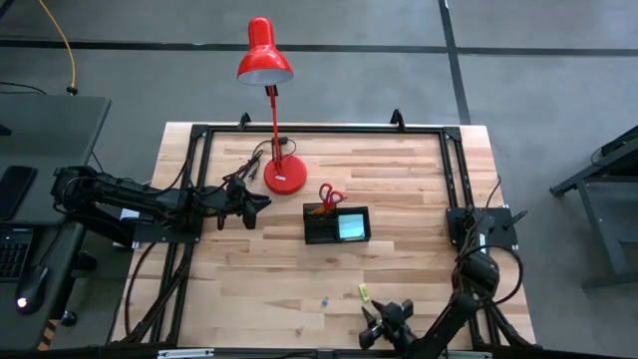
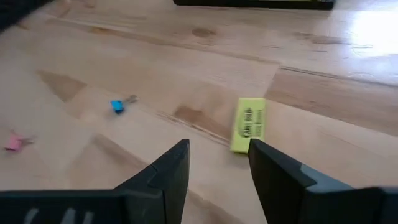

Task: Pick and place office supplies into organizer
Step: Put the yellow eraser into the black desk organizer

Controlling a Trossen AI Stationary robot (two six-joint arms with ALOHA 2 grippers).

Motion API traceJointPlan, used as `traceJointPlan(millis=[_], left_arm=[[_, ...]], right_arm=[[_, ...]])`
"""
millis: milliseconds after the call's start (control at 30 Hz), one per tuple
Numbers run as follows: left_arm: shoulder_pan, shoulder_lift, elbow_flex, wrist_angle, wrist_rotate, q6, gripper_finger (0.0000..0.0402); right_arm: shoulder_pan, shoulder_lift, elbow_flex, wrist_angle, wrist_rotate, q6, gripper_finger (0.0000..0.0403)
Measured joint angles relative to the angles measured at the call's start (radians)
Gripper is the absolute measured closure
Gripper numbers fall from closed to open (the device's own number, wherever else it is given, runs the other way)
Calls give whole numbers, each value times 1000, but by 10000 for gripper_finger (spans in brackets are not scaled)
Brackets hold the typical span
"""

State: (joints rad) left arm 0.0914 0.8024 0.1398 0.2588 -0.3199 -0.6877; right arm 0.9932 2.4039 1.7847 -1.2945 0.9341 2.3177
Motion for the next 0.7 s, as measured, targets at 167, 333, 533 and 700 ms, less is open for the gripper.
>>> traceJointPlan(millis=[167, 333, 533, 700], left_arm=[[0, 0, 0, -23, -1, 3, 314], [0, 0, 0, -25, -2, 0, 314], [0, 0, 0, -31, -13, 2, 314], [0, 0, 0, -30, -12, -1, 314]], right_arm=[[2, 8, -1, -37, -106, -19, 247], [5, 45, -2, 99, -120, -99, 247], [7, 94, 6, 123, -90, -56, 246], [5, 105, 6, 123, -92, -25, 229]])
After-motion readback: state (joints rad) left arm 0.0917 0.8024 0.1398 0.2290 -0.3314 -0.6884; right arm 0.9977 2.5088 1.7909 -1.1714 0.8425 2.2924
